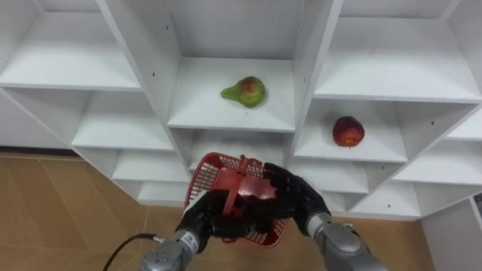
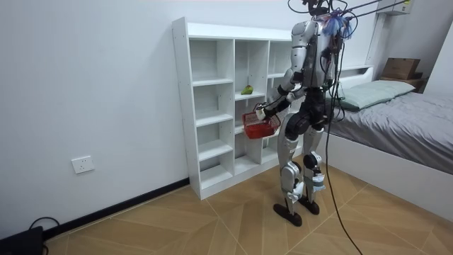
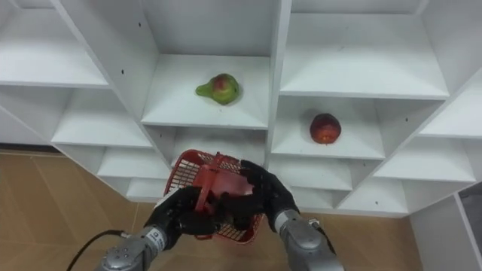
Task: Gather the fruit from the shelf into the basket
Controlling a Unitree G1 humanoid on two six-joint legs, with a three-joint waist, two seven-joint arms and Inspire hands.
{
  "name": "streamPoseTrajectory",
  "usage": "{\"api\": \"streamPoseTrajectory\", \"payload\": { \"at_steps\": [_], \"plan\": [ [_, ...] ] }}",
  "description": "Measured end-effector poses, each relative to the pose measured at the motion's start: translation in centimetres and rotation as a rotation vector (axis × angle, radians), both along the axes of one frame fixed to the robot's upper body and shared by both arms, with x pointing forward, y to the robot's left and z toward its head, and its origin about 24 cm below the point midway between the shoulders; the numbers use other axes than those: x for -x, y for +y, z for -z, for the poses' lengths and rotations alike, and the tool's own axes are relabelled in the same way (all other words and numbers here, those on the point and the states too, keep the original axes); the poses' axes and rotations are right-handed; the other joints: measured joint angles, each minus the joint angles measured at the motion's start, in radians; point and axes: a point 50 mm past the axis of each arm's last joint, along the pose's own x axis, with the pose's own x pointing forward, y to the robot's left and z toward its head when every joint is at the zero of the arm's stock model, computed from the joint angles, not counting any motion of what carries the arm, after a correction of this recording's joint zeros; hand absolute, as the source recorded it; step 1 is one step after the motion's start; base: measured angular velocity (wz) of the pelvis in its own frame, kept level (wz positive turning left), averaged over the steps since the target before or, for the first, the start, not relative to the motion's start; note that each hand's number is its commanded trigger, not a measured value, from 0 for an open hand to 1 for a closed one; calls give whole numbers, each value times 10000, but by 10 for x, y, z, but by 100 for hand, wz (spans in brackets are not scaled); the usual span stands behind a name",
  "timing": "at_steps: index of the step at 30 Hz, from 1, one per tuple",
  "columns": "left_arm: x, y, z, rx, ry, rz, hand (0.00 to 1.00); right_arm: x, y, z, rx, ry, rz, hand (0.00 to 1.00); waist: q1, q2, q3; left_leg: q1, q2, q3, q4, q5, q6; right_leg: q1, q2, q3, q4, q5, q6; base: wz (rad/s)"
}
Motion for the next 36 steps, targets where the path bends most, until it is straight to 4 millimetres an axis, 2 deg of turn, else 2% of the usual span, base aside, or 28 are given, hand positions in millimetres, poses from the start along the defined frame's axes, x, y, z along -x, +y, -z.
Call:
{"api": "streamPoseTrajectory", "payload": {
  "at_steps": [3,9,18,24,27,36],
  "plan": [
    [0,5,-2,-311,-204,-217,100,3,1,-9,47,-540,-663,0,52,-113,-39,178,-6,13,-53,15,-10,166,-6,-3,-11,-6,3,-1],
    [5,15,1,-798,-174,-545,100,9,11,-25,680,-1621,-1954,0,70,-445,-36,762,-23,6,-226,11,-15,817,48,40,-353,7,25,1],
    [4,19,-1,-790,-466,-906,100,4,25,-50,2168,-3442,-3478,0,98,-485,-32,1146,-35,-19,-410,10,-15,1123,38,36,-385,4,43,0],
    [7,23,0,-770,-466,-1122,100,-2,34,-78,2279,-4838,-3897,0,187,-529,48,1527,-55,-31,-619,7,-17,1522,45,35,-524,-4,56,0],
    [7,25,1,-776,-443,-1180,100,-3,34,-83,2221,-5059,-3872,0,343,-539,55,1607,-57,-31,-659,7,-18,1544,45,41,-516,-4,56,0],
    [21,34,8,-953,-75,-1318,100,-7,36,-93,2396,-5586,-3754,0,364,-553,64,1701,-61,-30,-663,6,-16,1628,39,17,-501,-5,60,0]
  ]
}}
